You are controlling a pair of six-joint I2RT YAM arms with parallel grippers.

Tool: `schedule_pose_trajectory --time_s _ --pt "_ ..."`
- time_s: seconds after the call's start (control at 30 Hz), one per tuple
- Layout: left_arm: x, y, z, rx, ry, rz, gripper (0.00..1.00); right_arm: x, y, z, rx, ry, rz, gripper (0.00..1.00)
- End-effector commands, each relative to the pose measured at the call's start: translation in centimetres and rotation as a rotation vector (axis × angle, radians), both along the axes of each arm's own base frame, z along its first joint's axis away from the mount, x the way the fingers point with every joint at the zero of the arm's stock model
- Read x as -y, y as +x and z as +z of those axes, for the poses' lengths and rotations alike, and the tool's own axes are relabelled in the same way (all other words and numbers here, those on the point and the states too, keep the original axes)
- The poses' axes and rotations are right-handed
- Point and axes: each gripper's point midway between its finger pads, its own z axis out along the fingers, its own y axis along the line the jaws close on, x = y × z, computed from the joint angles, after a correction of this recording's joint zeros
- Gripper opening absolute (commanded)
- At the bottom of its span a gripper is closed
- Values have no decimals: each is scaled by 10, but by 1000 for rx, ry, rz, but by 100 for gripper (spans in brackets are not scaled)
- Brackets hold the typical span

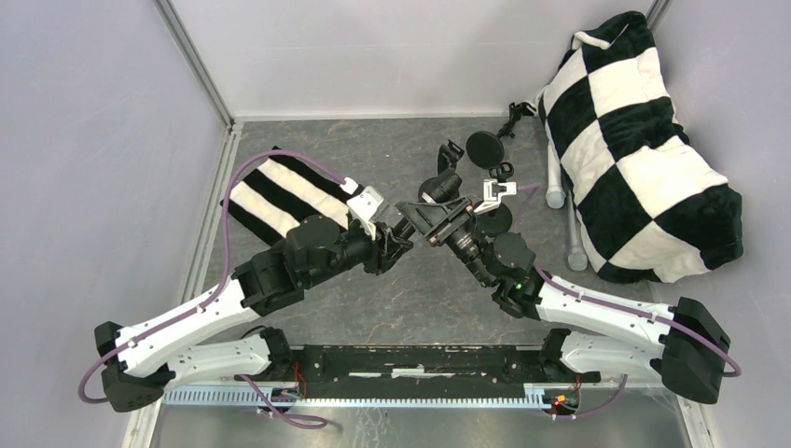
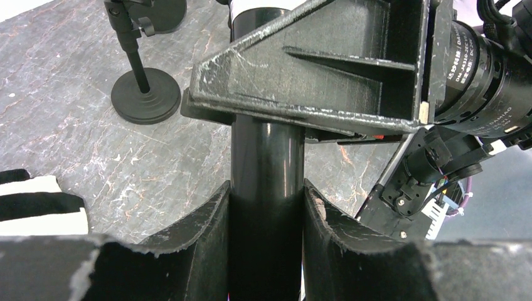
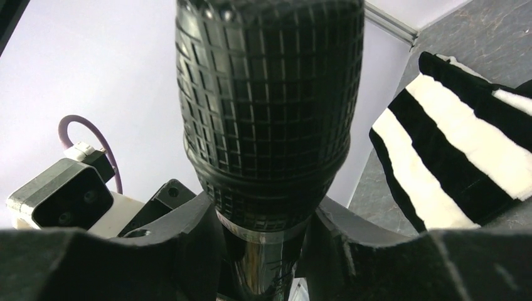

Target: Attach the microphones to the stand

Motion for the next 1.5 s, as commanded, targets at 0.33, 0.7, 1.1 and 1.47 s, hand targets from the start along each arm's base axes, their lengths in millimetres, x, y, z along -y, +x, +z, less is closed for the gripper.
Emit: schedule_pose_trajectory --time_s 0.33,0.7,1.1,1.47 --pt "-5 3 17 15 -96 43 73 31 7 25 75 81 -107 0" --pt "-17 20 2 5 -108 173 100 124 23 -32 118 -324 -494 4" --pt "-2 81 -27 48 -85 277 100 182 11 -104 160 -828 -551 0" --pt "30 158 -53 185 -70 204 91 188 2 -127 208 -934 -504 0"
